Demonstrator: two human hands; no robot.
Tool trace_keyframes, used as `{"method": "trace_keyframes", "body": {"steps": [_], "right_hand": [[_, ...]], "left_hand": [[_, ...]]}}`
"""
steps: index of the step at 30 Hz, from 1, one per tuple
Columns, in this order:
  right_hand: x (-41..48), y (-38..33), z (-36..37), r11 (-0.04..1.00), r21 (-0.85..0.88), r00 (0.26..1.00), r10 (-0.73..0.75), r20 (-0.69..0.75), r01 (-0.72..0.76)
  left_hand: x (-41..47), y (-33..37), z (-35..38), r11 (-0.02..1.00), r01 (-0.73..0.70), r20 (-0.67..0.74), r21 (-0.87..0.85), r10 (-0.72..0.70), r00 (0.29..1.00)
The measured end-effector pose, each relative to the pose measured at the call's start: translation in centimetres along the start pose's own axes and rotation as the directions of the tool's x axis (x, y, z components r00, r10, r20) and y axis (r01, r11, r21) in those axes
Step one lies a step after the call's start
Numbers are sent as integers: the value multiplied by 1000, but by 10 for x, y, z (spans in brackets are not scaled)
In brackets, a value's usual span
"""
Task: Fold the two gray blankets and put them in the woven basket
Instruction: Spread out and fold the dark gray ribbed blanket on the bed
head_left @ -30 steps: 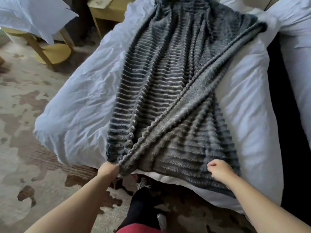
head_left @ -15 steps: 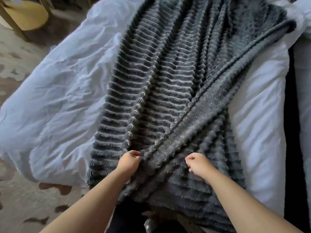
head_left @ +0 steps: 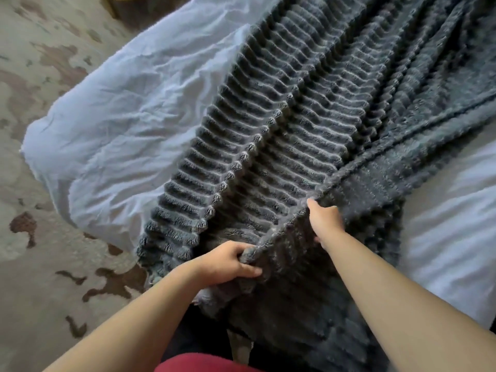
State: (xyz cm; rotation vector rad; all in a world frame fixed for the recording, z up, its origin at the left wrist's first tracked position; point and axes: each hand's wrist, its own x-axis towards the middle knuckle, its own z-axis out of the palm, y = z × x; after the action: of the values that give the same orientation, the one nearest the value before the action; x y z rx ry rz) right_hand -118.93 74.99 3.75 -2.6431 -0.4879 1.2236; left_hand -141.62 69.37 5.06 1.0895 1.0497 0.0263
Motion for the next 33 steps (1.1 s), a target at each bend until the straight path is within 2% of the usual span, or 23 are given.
{"method": "trace_keyframes", "body": {"steps": [3, 6, 8, 12, 15, 17, 19, 23, 28, 30, 33], "right_hand": [[14, -11, -1, 998, 41, 998, 52, -36, -50], [28, -18, -4, 997, 75, 1000, -26, 15, 25], [31, -25, -8, 982, 161, 995, -100, 27, 94], [15, -39, -21, 907, 403, 990, -139, 19, 120], [-1, -52, -36, 863, 474, 974, -223, 46, 175], [-10, -62, -45, 828, 527, 958, -275, 79, 193], [-14, -71, -48, 796, 570, 943, -316, 104, 204], [-11, -77, -50, 812, 541, 937, -330, 115, 220], [1, -54, -53, 912, 397, 962, -196, 192, 106], [2, -46, -59, 948, 312, 967, -141, 212, 69], [-2, -45, -72, 968, 251, 974, -60, 217, 4]], "left_hand": [[-7, -2, 8, 1000, -20, -88, 15, 21, 996], [-10, 1, 9, 991, -52, -173, 122, 72, 982], [-12, -1, 9, 981, -68, -241, 184, 112, 964], [-16, -5, 17, 993, -32, -370, 117, 74, 926], [-16, -9, 26, 976, 124, -460, 180, -28, 888], [-13, -13, 29, 932, 248, -475, 265, -98, 875], [-7, -16, 30, 888, 302, -479, 347, -110, 871], [2, -23, 28, 857, 331, -466, 396, -123, 876], [-3, -37, 38, 847, 339, -414, 410, -159, 896], [-8, -38, 42, 840, 308, -302, 446, -183, 935], [-11, -34, 43, 909, 286, -56, 303, -283, 958]]}}
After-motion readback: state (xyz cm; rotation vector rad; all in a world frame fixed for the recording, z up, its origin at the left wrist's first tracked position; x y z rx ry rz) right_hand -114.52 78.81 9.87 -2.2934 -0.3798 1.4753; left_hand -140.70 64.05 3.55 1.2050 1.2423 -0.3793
